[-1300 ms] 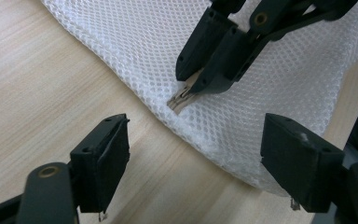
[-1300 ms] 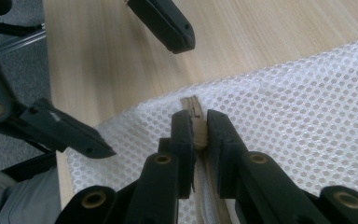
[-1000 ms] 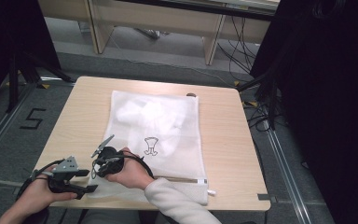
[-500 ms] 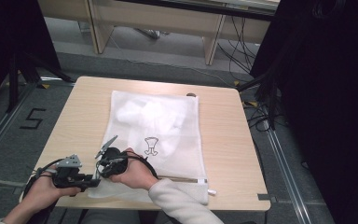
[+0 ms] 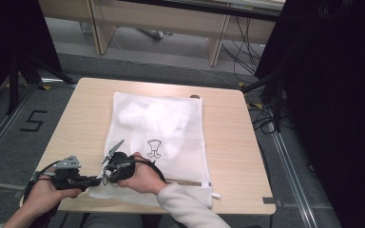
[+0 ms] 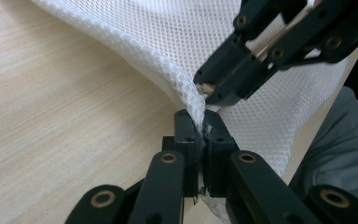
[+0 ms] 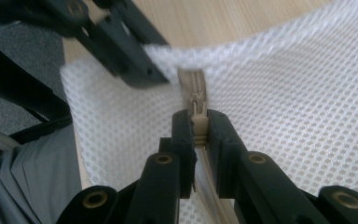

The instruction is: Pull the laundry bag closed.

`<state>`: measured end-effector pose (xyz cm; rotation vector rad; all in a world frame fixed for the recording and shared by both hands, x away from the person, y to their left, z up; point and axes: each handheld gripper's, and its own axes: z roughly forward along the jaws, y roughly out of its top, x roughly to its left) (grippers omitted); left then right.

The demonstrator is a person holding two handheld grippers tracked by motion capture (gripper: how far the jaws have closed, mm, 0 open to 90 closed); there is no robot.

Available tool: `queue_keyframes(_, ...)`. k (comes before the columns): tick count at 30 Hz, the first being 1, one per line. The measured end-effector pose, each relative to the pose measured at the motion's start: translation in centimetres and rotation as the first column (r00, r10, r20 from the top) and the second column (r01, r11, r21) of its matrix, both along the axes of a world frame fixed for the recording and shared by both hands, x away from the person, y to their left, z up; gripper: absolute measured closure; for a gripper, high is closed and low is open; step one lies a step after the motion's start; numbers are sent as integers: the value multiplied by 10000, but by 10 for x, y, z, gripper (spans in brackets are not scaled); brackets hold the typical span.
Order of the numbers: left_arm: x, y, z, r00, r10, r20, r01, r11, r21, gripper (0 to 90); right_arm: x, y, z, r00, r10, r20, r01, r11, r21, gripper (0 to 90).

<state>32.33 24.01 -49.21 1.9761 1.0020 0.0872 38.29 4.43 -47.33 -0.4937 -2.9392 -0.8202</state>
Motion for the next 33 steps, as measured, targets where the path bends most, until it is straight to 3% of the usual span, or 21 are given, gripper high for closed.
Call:
queue_keyframes(5,0,0,1,9997,-221,67,219,9991,365,854,0,-5,-3,10000,-30,-88,32,9998,218,826)
queue_keyframes(14,0,2,3,9998,-151,142,148,9997,218,855,-1,-11,-4,9997,-118,-227,123,9997,225,826)
queue_keyframes(16,0,3,4,9996,-54,272,53,10000,21,855,-1,-14,-5,9998,-43,-182,46,9999,165,826)
queue_keyframes(28,0,7,7,9995,74,293,-74,10000,2,855,-3,-25,-2,9998,-153,-102,155,9995,263,826)
queue_keyframes(32,0,4,4,9986,152,508,-150,9999,-61,855,-2,-31,-5,9994,-298,-166,303,9991,284,826)
queue_keyframes(33,0,5,5,9989,6,465,-13,9999,156,855,-2,-31,-5,9997,-235,-119,239,9992,312,826)
